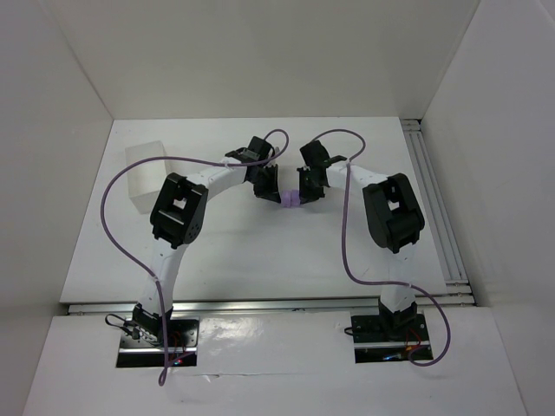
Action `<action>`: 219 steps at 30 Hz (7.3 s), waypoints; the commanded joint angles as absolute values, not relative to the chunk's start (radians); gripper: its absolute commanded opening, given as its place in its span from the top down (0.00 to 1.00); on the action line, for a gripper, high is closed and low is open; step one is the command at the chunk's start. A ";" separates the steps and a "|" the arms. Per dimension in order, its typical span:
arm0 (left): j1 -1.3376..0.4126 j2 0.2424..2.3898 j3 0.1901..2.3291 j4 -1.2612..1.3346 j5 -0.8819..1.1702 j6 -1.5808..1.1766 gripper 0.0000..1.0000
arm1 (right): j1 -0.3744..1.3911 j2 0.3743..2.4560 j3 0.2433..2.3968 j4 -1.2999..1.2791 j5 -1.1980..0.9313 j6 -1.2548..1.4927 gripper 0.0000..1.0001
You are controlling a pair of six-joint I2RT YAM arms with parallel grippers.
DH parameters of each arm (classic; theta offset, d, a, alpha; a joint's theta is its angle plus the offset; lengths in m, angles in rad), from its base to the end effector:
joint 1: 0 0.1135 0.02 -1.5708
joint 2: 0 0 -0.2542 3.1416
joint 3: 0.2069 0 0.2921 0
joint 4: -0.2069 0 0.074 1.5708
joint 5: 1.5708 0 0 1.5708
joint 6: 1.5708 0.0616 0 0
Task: Build the wood block tower
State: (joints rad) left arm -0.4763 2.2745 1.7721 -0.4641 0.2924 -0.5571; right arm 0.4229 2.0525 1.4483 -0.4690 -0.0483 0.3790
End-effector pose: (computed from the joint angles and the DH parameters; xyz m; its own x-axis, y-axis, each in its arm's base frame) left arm 0.4713 -0.2631 0.1128 -0.9298 -0.0900 -0.3569 0.1095 0.8580 -0.5018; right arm 0.4290 0.1963 0.1067 -0.9039 -0.0015 -0.4278 -0.1039 0.9709 0.2160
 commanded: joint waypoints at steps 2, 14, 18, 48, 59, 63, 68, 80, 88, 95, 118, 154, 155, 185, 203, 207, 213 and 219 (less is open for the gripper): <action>-0.488 2.295 1.802 -0.454 0.302 -0.574 1.00 | 0.437 2.062 1.493 -0.457 -0.055 0.370 0.88; -0.488 2.295 1.802 -0.454 0.293 -0.561 1.00 | 0.446 2.071 1.502 -0.466 -0.046 0.360 0.88; -0.488 2.295 1.802 -0.477 0.255 -0.552 0.89 | 0.446 2.071 1.502 -0.476 -0.035 0.360 0.88; -0.367 1.979 1.464 -0.514 0.067 -0.515 0.63 | 0.457 1.718 1.182 -0.431 0.094 0.434 0.79; -0.367 1.878 1.402 -0.525 0.038 -0.543 0.63 | 0.621 1.712 1.095 -0.269 0.193 0.670 0.74; -0.367 1.878 1.402 -0.534 0.029 -0.543 0.64 | 0.640 1.782 1.146 -0.241 0.244 0.699 0.74; -0.367 1.878 1.393 -0.534 0.020 -0.543 0.64 | 0.640 1.853 1.184 -0.222 0.264 0.709 0.74; -0.367 1.887 1.402 -0.534 0.020 -0.534 0.65 | 0.640 1.930 1.255 -0.233 0.295 0.699 0.74; -0.367 1.896 1.411 -0.543 0.020 -0.534 0.67 | 0.640 1.970 1.295 -0.242 0.304 0.690 0.74; -0.367 1.896 1.411 -0.543 0.020 -0.534 0.67 | 0.640 1.979 1.305 -0.252 0.304 0.690 0.74; -0.428 1.976 1.538 -0.534 0.113 -0.555 0.69 | 0.667 1.649 1.261 -0.397 0.405 0.645 0.74; -0.508 2.161 1.781 -0.546 0.196 -0.574 0.76 | 0.383 1.715 1.324 -0.434 0.273 0.552 0.73; -0.508 2.172 1.790 -0.555 0.196 -0.565 0.76 | 0.383 1.715 1.324 -0.434 0.273 0.552 0.73; -0.535 2.171 1.829 -0.592 0.156 -0.555 0.76 | 0.383 1.744 1.333 -0.425 0.204 0.514 0.73; -0.499 1.996 1.688 -0.624 0.061 -0.546 0.76 | 0.383 1.878 1.342 -0.399 0.097 0.495 0.73; -0.479 1.971 1.668 -0.624 0.040 -0.546 0.76 | 0.383 1.899 1.342 -0.390 0.074 0.486 0.73; -0.479 1.971 1.658 -0.624 0.040 -0.546 0.76 | 0.402 1.917 1.361 -0.390 0.054 0.477 0.73; -0.479 1.971 1.658 -0.615 0.040 -0.546 0.76 | 0.411 1.937 1.370 -0.390 0.034 0.468 0.73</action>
State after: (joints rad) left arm -0.4763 2.0155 1.6634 -0.6239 0.0483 -0.5529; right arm 0.3977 1.9331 1.3300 -0.4267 0.0555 0.4862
